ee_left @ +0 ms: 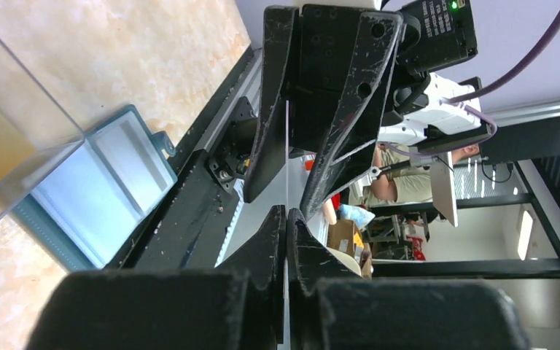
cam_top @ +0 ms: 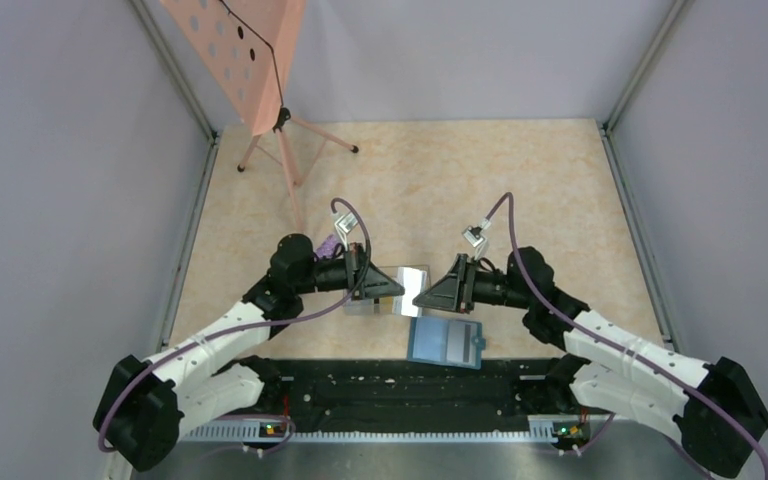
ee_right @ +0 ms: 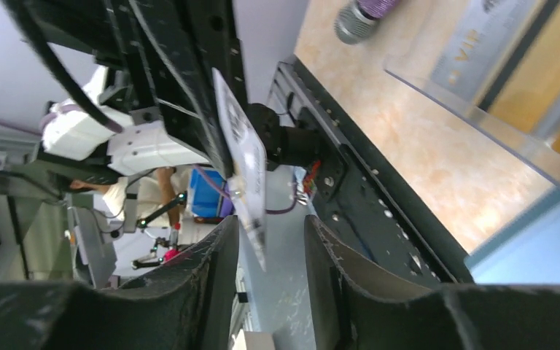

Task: Put the credit cards into the card holder
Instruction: Pick up the credit card from the storage box, then insert the credit card into the card holder.

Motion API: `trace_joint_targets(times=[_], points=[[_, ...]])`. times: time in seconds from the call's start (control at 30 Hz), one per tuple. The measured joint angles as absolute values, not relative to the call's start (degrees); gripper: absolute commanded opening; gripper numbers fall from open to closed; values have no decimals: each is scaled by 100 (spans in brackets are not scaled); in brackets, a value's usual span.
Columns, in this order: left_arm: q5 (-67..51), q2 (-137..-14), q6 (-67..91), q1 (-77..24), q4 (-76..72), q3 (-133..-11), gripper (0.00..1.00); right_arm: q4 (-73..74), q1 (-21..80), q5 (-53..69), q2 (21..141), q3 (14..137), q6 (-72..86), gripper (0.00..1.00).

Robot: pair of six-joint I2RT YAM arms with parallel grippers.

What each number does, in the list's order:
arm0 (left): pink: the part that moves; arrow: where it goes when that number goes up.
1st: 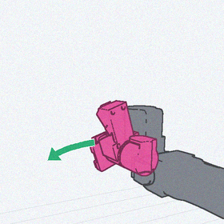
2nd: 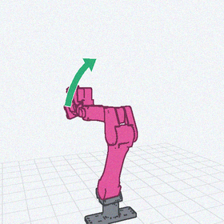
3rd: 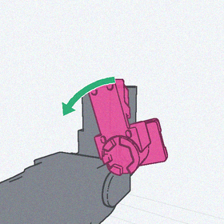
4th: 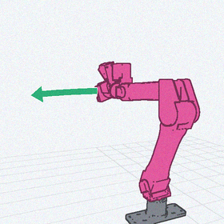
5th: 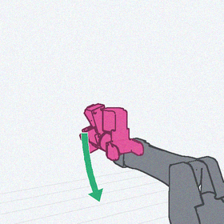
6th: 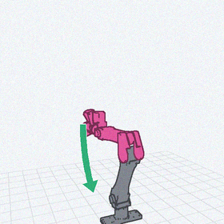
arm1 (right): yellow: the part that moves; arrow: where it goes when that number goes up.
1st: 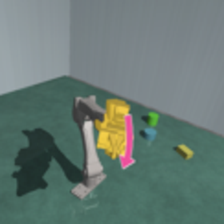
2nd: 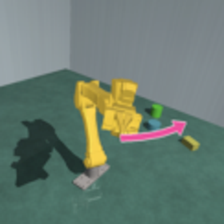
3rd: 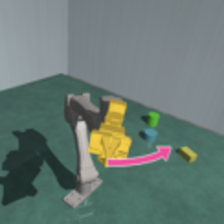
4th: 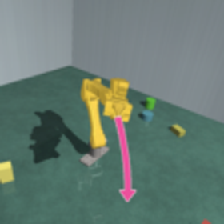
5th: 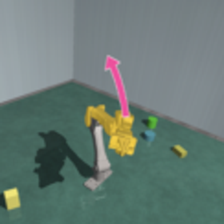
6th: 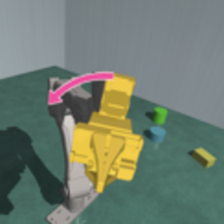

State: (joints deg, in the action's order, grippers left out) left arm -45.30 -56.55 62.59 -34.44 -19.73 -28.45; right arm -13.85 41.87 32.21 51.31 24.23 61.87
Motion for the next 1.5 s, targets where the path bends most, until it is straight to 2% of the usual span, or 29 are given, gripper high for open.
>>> trace_joint_targets(times=[0.07, 0.13, 0.17, 0.23, 0.3, 0.5, 0.57, 0.7, 0.9, 1.1, 1.23, 1.5], points=[[-4565, -5673, 6302, -3472, -2067, -2838, 0, -1822, 4182, 3330, 5166, 2410, 6326, 32], [-4567, -5682, 6307, -3503, -2084, -2838, 0, -2104, 4182, 3395, 5310, 2401, 6442, 24], [-4567, -5682, 6307, -3507, -2086, -2836, 0, -2191, 4182, 3422, 5358, 2394, 6495, 18], [-4565, -5682, 6307, -3531, -2099, -2825, 0, -2418, 4182, 3479, 5393, 2357, 6622, 1], [-4565, -5682, 6311, -3538, -2112, -2801, 1, -2565, 4182, 3527, 5393, 2309, 6698, 0], [-4436, -5774, 6333, -3693, -2182, -2668, 33, -2578, 4182, 3581, 5325, 2171, 6746, 0], [-4311, -5791, 6342, -3785, -2191, -2567, 39, -2213, 4182, 3498, 5177, 2180, 6604, 0], [-3896, -5863, 6410, -3964, -2139, -2303, 42, -899, 4174, 3059, 4681, 2182, 6217, 0], [-2998, -6335, 6250, -4388, -1173, -2405, 41, 364, 4047, 2692, 4091, 1612, 6014, 0], [-2198, -7113, 5784, -4840, 213, -3079, 28, 1570, 4032, 2458, 3780, 1190, 5948, 0], [-1925, -7387, 5621, -4952, 773, -3358, 20, 1863, 4032, 2410, 3806, 1190, 5951, 0], [-1557, -8012, 5485, -4960, 1273, -3824, 17, 1973, 3988, 2493, 4654, 1286, 5795, 0]])
